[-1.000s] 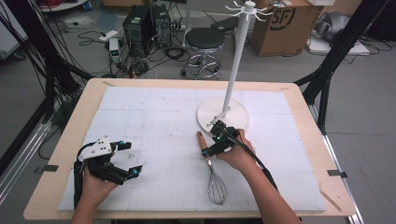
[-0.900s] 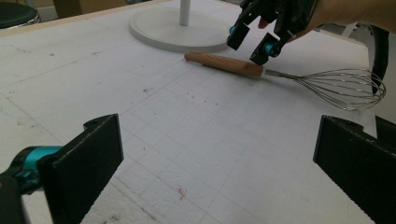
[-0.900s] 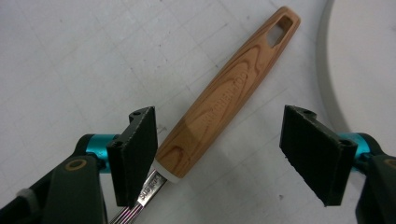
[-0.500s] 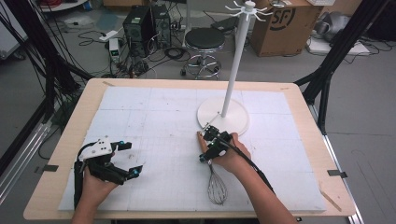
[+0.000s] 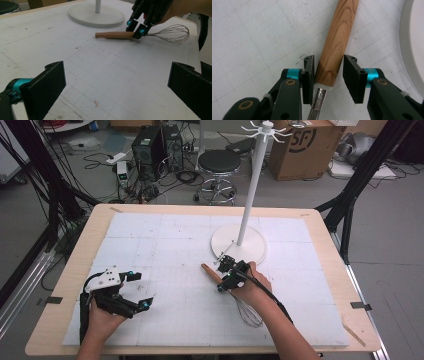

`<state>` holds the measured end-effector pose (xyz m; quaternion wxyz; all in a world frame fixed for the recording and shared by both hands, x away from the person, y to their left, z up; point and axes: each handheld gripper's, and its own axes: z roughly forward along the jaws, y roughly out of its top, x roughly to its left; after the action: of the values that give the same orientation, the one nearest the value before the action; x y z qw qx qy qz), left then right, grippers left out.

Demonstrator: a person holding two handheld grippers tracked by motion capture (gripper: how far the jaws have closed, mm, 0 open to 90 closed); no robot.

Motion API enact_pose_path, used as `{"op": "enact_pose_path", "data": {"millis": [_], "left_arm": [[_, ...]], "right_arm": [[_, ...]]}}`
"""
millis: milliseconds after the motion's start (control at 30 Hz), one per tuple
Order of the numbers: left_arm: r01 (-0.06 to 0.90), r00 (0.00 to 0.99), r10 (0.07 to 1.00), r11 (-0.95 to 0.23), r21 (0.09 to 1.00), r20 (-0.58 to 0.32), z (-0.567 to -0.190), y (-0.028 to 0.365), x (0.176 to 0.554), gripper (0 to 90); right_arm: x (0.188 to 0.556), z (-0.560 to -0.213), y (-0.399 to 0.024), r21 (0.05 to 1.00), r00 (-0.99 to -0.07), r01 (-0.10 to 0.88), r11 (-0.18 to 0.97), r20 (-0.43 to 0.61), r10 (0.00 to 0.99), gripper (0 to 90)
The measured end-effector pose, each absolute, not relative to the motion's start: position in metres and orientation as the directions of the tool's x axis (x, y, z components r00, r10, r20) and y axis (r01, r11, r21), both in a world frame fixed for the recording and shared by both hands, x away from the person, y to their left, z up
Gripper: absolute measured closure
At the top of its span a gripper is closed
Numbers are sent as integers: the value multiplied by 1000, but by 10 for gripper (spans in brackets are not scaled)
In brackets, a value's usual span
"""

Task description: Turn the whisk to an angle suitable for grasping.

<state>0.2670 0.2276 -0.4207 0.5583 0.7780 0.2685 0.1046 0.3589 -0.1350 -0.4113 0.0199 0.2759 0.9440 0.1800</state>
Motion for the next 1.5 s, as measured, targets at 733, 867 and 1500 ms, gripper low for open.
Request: {"op": "enact_pose_path", "data": {"millis": [733, 867, 1500], "left_arm": [[304, 835, 532, -235, 923, -140, -421, 228, 268, 20], [304, 836, 532, -238, 922, -137, -421, 227, 268, 20], [307, 836, 530, -240, 921, -141, -422, 227, 268, 20]], "right_arm": [[354, -417, -128, 321, -874, 469, 823, 30, 486, 604], [350, -415, -126, 315, -889, 441, 841, 25, 457, 648], [349, -412, -128, 331, -907, 411, 849, 51, 418, 556]]}}
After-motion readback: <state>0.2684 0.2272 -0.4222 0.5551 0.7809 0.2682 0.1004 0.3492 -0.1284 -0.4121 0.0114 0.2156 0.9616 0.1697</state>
